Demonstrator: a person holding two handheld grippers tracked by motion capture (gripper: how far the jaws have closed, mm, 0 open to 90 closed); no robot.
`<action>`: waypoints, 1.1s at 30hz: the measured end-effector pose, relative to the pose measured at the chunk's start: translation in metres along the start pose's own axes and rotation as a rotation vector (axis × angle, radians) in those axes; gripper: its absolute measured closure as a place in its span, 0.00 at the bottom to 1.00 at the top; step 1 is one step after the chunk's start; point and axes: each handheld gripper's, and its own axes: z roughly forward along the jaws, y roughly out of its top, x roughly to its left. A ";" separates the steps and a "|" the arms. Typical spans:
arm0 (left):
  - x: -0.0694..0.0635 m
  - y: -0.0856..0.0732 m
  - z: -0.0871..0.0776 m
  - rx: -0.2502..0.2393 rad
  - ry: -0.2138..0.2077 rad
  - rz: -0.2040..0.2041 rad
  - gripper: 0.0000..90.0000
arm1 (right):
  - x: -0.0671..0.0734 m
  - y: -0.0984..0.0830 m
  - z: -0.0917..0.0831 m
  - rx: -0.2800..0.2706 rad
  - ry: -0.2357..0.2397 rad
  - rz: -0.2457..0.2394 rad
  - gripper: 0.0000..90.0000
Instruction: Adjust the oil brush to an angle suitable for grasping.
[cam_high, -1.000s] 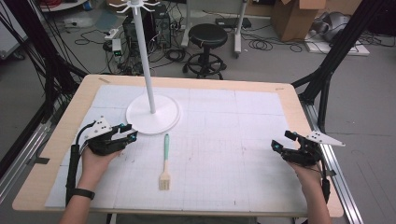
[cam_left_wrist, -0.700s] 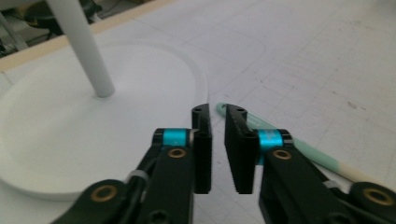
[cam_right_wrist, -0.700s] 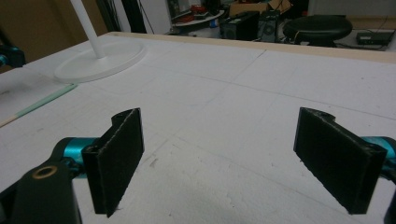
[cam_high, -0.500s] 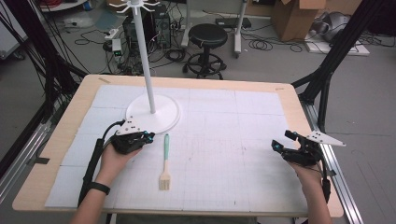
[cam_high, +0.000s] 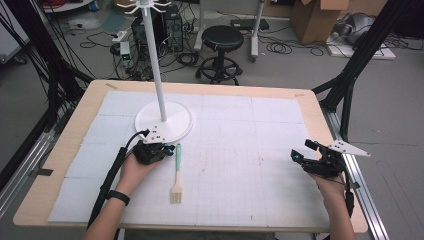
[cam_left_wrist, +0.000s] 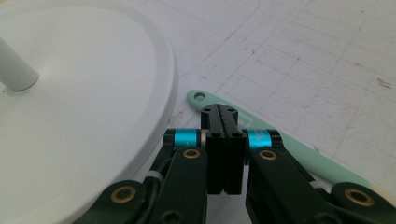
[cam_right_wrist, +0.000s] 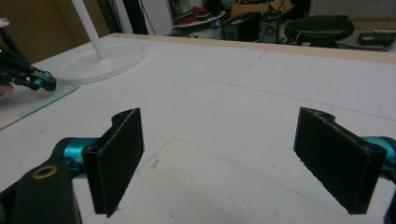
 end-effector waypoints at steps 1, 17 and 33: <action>-0.001 0.001 0.002 0.009 0.000 0.001 1.00 | 0.000 0.000 0.000 0.000 0.001 0.000 0.17; -0.008 0.012 0.022 0.026 -0.012 -0.008 1.00 | 0.000 0.000 0.001 0.004 0.009 0.003 0.17; -0.030 0.030 0.044 0.018 -0.079 0.037 1.00 | 0.000 0.000 0.001 0.003 0.011 0.000 0.17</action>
